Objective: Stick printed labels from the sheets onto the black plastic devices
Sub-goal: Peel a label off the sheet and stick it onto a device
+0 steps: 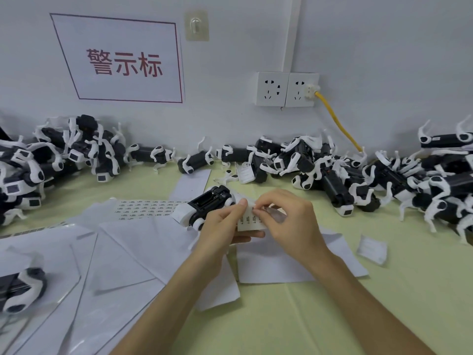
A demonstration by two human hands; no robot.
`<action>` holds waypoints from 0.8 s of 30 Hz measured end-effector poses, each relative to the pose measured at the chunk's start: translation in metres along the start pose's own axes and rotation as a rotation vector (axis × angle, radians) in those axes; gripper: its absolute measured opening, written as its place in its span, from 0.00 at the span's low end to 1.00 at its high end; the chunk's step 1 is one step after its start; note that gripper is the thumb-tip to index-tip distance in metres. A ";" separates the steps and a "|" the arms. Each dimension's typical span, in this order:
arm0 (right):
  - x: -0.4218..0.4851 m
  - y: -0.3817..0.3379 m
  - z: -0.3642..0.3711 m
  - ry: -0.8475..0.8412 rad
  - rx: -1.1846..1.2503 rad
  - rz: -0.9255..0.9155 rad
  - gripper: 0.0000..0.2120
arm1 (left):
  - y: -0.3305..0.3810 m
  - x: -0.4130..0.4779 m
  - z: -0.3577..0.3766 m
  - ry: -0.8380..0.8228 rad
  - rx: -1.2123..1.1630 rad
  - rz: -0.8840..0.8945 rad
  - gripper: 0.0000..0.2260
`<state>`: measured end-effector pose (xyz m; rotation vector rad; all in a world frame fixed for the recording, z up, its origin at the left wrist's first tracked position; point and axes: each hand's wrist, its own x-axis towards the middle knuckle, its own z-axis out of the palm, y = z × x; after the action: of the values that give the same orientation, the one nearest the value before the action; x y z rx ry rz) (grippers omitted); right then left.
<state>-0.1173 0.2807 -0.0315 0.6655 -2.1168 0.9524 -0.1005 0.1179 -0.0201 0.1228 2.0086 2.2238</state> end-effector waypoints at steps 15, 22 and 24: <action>-0.001 -0.001 0.001 0.044 -0.035 -0.085 0.06 | -0.002 -0.004 0.001 -0.005 -0.047 -0.046 0.16; -0.007 -0.003 0.004 -0.019 -0.091 -0.117 0.05 | -0.005 -0.001 0.003 0.071 -0.071 -0.129 0.14; -0.008 -0.004 0.006 -0.034 -0.093 -0.107 0.05 | -0.006 0.000 0.002 0.093 -0.089 -0.145 0.14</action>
<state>-0.1117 0.2746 -0.0385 0.7449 -2.1182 0.7848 -0.0999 0.1208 -0.0256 -0.1341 1.8923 2.2610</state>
